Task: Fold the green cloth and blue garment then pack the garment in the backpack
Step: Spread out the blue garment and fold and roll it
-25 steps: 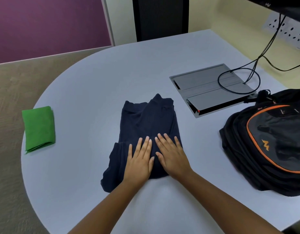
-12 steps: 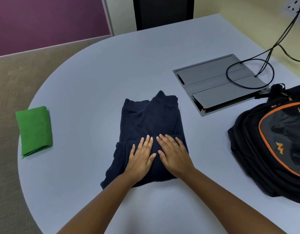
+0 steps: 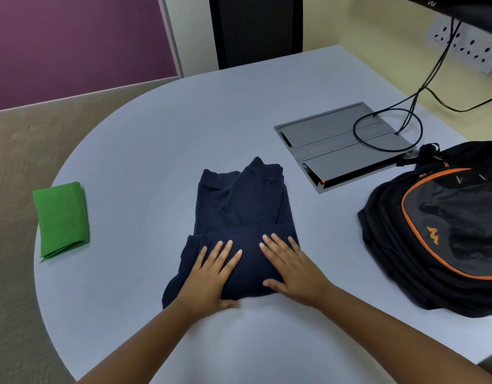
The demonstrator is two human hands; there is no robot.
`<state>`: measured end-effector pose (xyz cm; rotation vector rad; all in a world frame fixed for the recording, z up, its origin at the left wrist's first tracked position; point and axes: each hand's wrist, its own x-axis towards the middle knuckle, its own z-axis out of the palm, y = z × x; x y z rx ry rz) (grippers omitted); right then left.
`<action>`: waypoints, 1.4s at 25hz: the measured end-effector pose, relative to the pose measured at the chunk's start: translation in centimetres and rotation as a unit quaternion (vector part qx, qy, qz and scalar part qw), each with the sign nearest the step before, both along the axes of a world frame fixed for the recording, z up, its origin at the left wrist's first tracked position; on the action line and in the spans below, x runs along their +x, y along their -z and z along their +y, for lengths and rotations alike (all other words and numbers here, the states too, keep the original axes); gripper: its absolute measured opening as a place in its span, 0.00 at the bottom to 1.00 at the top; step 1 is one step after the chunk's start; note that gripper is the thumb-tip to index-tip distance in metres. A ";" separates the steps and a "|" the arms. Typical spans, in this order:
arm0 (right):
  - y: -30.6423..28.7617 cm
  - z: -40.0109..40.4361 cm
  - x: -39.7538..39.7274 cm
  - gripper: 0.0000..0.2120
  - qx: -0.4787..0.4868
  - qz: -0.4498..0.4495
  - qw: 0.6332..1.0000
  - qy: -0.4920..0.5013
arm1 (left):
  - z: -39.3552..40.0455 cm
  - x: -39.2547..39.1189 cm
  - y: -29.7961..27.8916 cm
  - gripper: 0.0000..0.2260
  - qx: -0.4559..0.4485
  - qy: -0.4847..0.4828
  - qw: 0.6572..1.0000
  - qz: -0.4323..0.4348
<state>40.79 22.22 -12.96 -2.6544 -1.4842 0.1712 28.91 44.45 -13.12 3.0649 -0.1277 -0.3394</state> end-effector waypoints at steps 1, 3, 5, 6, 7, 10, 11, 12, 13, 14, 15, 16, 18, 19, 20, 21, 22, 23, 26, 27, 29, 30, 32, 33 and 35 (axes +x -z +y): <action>-0.1 -0.3 -0.1 0.37 -0.015 -0.002 1.000 0.002 | 0.4 -0.5 0.0 0.53 0.008 -0.012 1.000 0.010; -0.5 -0.6 -0.4 0.42 -0.043 -0.004 0.999 0.012 | 1.1 -1.3 -0.1 0.55 0.006 -0.037 0.999 0.024; -0.9 -0.8 -0.8 0.46 -0.071 -0.003 0.997 0.018 | 1.6 -2.2 -0.1 0.53 0.009 -0.067 0.998 0.017; -1.1 -1.0 -1.0 0.49 -0.082 -0.002 0.996 0.021 | 1.7 -2.6 -0.1 0.52 0.007 -0.079 0.997 0.017; -1.2 -1.0 -1.3 0.53 -0.087 0.003 0.996 0.027 | 1.8 -2.9 0.0 0.52 0.005 -0.087 0.996 0.017; -1.0 -0.4 -2.0 0.66 -0.087 0.061 0.991 0.077 | 2.0 -3.1 0.1 0.52 0.004 -0.093 0.995 0.018; -1.0 -0.1 -2.2 0.68 -0.080 0.068 0.990 0.096 | 2.0 -2.9 0.1 0.53 0.001 -0.093 0.995 0.022; -0.9 0.2 -2.5 0.70 -0.073 0.064 0.989 0.107 | 2.0 -2.8 0.0 0.54 -0.001 -0.093 0.995 0.027; -0.8 0.5 -2.7 0.70 -0.070 0.052 0.990 0.112 | 2.1 -2.8 -0.1 0.57 -0.001 -0.092 0.995 0.033; -0.8 0.9 -3.0 0.68 -0.072 0.033 0.991 0.112 | 2.1 -2.8 -0.1 0.59 -0.001 -0.090 0.995 0.037; -0.8 1.3 -3.4 0.66 -0.079 0.010 0.991 0.110 | 2.1 -2.9 -0.1 0.60 0.002 -0.083 0.996 0.033; -0.9 1.7 -3.8 0.63 -0.087 -0.009 0.991 0.105 | 2.0 -3.0 -0.1 0.61 0.007 -0.070 0.997 0.022; -1.0 2.6 -4.2 0.59 -0.103 -0.036 0.990 0.093 | 1.5 -3.2 0.0 0.61 0.016 -0.050 0.999 0.005; -1.0 3.0 -4.3 0.58 -0.108 -0.043 0.989 0.088 | 1.2 -3.2 0.1 0.61 0.016 -0.049 0.999 0.006; -0.9 3.3 -4.2 0.58 -0.111 -0.045 0.989 0.085 | 1.1 -3.1 0.1 0.63 0.016 -0.056 0.998 0.016; -1.0 3.4 -4.1 0.58 -0.112 -0.042 0.989 0.086 | 1.1 -2.8 0.1 0.64 0.014 -0.066 0.997 0.031; -1.0 3.6 -3.9 0.58 -0.113 -0.036 0.989 0.087 | 1.1 -2.5 0.0 0.66 0.007 -0.075 0.996 0.045; -1.1 3.7 -3.7 0.59 -0.115 -0.030 0.989 0.088 | 1.2 -2.3 -0.1 0.67 0.002 -0.079 0.996 0.051; -1.3 3.9 -3.1 0.59 -0.115 -0.001 0.990 0.085 | 1.2 -1.7 -0.3 0.67 -0.003 -0.071 0.996 0.056; -1.5 3.9 -2.9 0.59 -0.119 0.008 0.989 0.087 | 1.1 -1.7 -0.3 0.67 -0.008 -0.074 0.996 0.057; -2.0 3.9 -2.7 0.58 -0.118 0.003 0.989 0.086 | 0.7 -1.6 -0.5 0.69 -0.003 -0.073 0.996 0.059; -2.2 3.8 -2.6 0.57 -0.118 -0.008 0.990 0.073 | 0.5 -1.5 -0.9 0.69 0.012 -0.058 0.997 0.054; -3.1 3.9 -2.1 0.51 -0.115 0.005 0.992 0.055 | 0.6 -1.4 -1.7 0.59 0.041 -0.071 0.996 0.045; -3.8 4.1 -2.0 0.47 -0.126 0.042 0.990 0.055 | 0.9 -1.1 -2.3 0.52 0.047 -0.061 0.995 0.067; -5.5 4.7 -1.4 0.44 -0.133 0.080 0.986 0.059 | 1.9 -0.4 -3.9 0.43 -0.001 -0.054 0.993 0.107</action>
